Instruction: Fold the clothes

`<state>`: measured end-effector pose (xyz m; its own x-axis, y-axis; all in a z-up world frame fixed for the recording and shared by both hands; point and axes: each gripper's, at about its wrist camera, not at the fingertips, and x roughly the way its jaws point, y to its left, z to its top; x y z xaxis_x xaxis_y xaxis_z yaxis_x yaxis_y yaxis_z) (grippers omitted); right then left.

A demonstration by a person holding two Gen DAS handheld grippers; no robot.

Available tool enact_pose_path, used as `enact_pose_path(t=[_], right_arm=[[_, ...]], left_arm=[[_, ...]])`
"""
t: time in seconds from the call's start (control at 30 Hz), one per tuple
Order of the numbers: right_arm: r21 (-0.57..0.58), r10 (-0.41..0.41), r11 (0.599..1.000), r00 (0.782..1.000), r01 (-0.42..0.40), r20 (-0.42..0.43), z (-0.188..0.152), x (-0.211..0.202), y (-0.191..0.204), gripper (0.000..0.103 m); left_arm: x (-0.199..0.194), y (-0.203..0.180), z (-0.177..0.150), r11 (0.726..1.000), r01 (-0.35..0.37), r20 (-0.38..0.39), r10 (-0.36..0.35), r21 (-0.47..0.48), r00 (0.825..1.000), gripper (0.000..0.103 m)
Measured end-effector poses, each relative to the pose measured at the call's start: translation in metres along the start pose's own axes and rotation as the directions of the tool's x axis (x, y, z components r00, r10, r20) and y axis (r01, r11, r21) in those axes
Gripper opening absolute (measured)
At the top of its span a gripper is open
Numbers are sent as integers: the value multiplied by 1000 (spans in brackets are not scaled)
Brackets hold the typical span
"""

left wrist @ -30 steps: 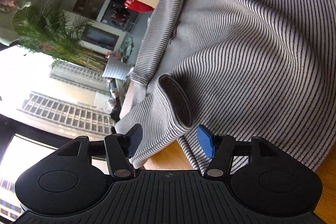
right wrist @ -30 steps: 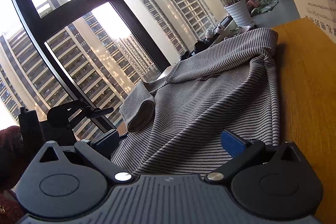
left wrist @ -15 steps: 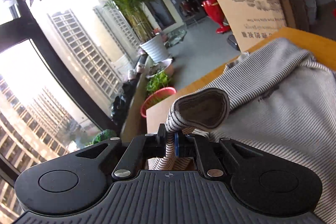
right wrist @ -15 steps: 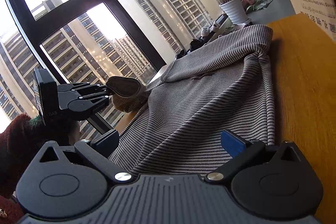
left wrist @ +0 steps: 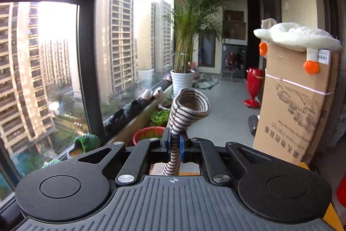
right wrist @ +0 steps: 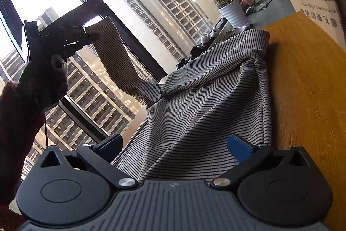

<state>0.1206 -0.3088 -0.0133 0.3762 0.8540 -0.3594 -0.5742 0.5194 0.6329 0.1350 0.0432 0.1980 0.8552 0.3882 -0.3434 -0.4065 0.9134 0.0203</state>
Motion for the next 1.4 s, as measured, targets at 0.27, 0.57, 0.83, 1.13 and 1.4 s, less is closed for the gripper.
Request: enact_pose_path(t=[0.27, 0.57, 0.83, 1.13, 1.4], right_arm=[[10, -11, 1000, 1000, 11, 1, 1, 0, -1, 103], [10, -23, 1000, 1000, 23, -6, 1, 3, -1, 103], [24, -32, 999, 999, 33, -15, 1, 7, -4, 103], [39, -52, 998, 998, 53, -31, 0, 11, -8, 103], [45, -47, 998, 999, 48, -26, 1, 14, -11, 103]], left_arm=[[-3, -50, -2, 994, 75, 3, -76, 85, 997, 8], [1, -116, -21, 969, 170, -1, -173, 179, 985, 9], [20, -179, -49, 927, 312, -89, -300, 210, 950, 12], [18, -191, -70, 887, 426, -107, -413, 181, 905, 51], [7, -155, -101, 915, 325, -105, -308, 238, 945, 77]])
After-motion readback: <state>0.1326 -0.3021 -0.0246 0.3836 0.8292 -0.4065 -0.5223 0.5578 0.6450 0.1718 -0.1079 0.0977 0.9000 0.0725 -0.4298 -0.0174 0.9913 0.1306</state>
